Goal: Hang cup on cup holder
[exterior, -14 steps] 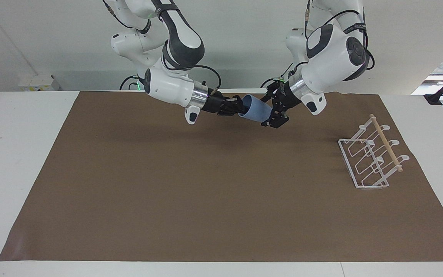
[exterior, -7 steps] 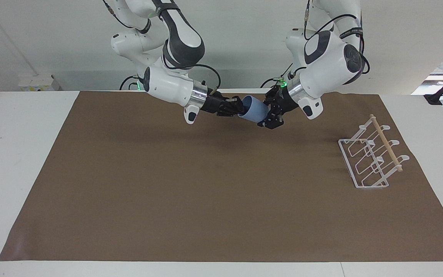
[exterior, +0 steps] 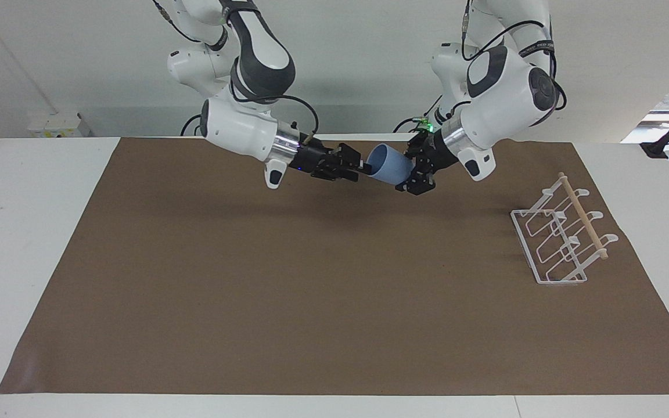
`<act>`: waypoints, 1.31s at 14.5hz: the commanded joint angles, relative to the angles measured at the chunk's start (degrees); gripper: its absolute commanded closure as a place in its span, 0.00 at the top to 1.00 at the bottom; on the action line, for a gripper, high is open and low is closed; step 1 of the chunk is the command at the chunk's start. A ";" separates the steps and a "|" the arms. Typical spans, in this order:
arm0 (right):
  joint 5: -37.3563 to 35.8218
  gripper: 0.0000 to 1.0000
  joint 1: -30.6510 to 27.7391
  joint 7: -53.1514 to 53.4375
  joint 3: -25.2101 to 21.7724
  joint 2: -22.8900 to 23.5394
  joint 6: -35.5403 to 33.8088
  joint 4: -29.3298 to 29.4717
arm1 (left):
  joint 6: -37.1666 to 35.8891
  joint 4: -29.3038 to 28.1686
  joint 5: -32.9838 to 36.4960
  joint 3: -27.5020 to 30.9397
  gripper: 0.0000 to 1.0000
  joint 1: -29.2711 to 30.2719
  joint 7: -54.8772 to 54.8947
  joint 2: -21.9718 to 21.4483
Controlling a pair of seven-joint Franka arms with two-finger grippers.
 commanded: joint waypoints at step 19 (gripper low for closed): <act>-67.70 0.99 -20.71 -0.47 -0.06 -4.01 -36.57 22.83 | -19.26 1.66 109.91 -0.04 0.00 -3.36 -20.86 15.48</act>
